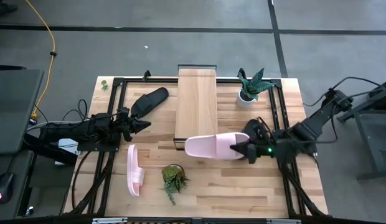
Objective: Pick and place slides into the shelf
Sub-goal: Put the right pink slide on the shelf
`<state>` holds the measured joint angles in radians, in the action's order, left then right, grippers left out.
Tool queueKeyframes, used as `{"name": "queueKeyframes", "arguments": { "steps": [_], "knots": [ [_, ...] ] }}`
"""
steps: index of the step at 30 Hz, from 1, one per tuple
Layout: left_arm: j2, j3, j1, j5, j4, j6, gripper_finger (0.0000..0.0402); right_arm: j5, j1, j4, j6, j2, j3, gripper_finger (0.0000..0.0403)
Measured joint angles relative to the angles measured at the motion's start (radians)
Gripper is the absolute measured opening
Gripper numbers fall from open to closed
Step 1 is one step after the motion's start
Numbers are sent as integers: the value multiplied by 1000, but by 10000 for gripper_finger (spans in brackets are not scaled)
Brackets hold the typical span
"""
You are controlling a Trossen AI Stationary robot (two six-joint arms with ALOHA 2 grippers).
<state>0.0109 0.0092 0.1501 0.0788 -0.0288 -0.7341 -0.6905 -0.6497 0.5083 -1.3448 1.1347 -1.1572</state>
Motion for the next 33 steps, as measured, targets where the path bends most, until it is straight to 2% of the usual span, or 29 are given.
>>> {"name": "queueKeyframes", "arguments": {
  "steps": [5,24,33],
  "knots": [
    [0,0,0,0,0,0,1,122,110,-3,33,1,0,0],
    [0,0,0,0,0,0,1,350,445,-99,207,-16,1,0],
    [0,0,0,0,0,0,1,531,602,-117,309,-16,1,0]
  ]
}}
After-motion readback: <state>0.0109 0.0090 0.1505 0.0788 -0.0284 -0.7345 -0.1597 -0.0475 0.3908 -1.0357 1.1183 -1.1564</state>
